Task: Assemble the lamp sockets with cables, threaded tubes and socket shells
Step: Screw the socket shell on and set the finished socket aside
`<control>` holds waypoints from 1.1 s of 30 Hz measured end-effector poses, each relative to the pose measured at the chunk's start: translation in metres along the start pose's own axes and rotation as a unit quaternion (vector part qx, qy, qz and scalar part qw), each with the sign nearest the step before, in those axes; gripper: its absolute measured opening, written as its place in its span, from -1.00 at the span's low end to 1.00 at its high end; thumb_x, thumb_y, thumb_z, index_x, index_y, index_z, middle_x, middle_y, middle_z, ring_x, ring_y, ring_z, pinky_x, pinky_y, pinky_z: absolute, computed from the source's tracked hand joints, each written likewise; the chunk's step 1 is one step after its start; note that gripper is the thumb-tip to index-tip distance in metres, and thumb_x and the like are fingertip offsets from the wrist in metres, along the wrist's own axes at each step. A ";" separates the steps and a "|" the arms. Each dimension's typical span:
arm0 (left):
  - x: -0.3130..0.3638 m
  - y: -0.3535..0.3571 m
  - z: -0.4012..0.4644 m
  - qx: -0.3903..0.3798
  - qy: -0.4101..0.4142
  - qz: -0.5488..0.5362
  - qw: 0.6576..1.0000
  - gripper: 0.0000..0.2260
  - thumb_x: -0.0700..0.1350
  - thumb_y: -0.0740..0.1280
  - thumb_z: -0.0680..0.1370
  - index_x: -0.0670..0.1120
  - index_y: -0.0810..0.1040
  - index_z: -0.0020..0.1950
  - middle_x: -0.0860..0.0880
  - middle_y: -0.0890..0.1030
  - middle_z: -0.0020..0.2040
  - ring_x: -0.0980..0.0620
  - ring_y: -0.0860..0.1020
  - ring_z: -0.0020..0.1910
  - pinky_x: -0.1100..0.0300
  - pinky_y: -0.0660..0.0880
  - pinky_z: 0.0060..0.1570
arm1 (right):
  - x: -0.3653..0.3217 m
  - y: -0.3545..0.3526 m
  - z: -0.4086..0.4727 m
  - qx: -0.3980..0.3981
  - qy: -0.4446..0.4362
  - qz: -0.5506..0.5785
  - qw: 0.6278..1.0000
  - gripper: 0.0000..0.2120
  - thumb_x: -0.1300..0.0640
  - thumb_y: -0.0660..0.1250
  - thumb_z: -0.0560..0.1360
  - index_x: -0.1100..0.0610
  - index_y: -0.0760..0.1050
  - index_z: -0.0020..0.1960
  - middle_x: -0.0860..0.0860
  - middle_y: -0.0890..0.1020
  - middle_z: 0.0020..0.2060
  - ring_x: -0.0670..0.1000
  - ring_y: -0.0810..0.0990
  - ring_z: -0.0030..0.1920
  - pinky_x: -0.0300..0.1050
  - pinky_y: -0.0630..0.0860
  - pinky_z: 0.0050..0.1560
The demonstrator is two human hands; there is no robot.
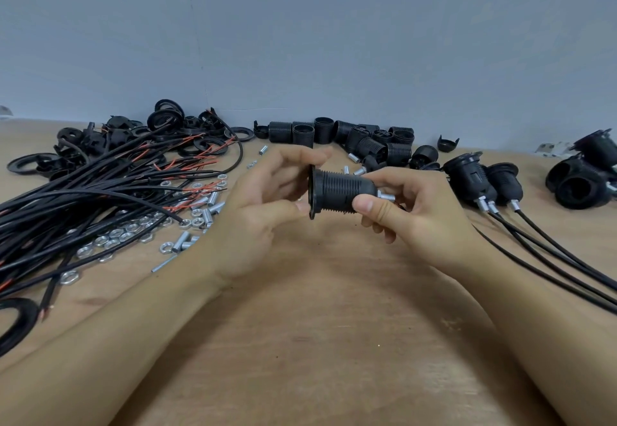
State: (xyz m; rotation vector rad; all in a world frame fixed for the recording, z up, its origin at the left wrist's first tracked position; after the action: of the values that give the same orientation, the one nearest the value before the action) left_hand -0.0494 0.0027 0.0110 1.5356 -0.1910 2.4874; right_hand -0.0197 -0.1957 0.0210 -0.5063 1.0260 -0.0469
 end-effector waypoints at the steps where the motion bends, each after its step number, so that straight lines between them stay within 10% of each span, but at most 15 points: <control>1: -0.002 0.000 0.000 0.012 -0.009 -0.012 1.000 -0.62 -0.29 0.24 0.43 -0.24 0.45 0.25 -0.23 0.55 0.31 -0.12 0.52 0.30 -0.04 0.46 0.26 | 0.000 0.001 0.000 -0.001 0.000 0.007 1.000 -0.87 0.08 0.44 0.49 0.12 0.64 0.00 0.09 0.63 -0.37 -0.04 0.54 -0.40 -0.17 0.48 -0.41; 12: -0.004 -0.002 0.006 0.101 -0.072 0.000 0.992 -0.65 0.11 0.24 0.57 -0.08 0.60 0.20 -0.08 0.67 0.19 -0.04 0.59 0.25 -0.13 0.45 0.32 | -0.006 0.014 -0.001 -0.023 -0.082 -0.120 0.989 -0.73 0.00 0.46 0.39 -0.10 0.61 0.09 -0.18 0.63 -0.16 -0.18 0.54 -0.29 -0.44 0.37 -0.26; 17: -0.002 0.007 0.007 0.094 -0.172 -0.231 0.953 -0.57 0.02 0.16 0.58 -0.24 0.56 0.27 -0.16 0.62 0.26 -0.04 0.56 0.30 0.04 0.47 0.32 | -0.004 0.010 -0.002 0.004 -0.054 -0.098 0.994 -0.78 0.04 0.50 0.43 -0.05 0.61 0.06 0.01 0.65 -0.21 0.05 0.59 -0.35 0.12 0.58 -0.30; 22: -0.007 0.007 0.008 0.116 -0.178 -0.267 0.940 -0.65 -0.11 0.20 0.58 -0.21 0.53 0.30 -0.15 0.59 0.30 -0.07 0.52 0.35 0.01 0.38 0.41 | -0.010 0.012 -0.003 0.032 -0.111 -0.160 0.980 -0.74 0.00 0.48 0.41 0.05 0.60 0.07 -0.08 0.60 -0.31 -0.16 0.52 -0.37 -0.43 0.37 -0.34; 33: -0.004 0.002 0.004 0.132 -0.167 -0.189 0.959 -0.62 -0.03 0.32 0.45 -0.15 0.56 0.22 -0.18 0.62 0.25 0.00 0.62 0.13 0.04 0.51 0.27 | -0.007 0.012 -0.002 0.026 -0.186 -0.232 0.954 -0.70 0.00 0.52 0.37 0.11 0.59 0.03 -0.12 0.62 -0.21 -0.08 0.55 -0.21 -0.31 0.46 -0.26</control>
State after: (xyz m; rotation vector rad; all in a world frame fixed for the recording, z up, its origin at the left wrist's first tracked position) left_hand -0.0450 -0.0007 0.0095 1.8835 0.3665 2.0076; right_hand -0.0273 -0.1836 0.0210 -0.6722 0.5202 -0.3822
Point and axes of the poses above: each hand's wrist, its own z-axis towards the middle knuckle, its own y-axis out of the palm, x = y × z, the point moved 2 cm from there along z, towards the middle knuckle
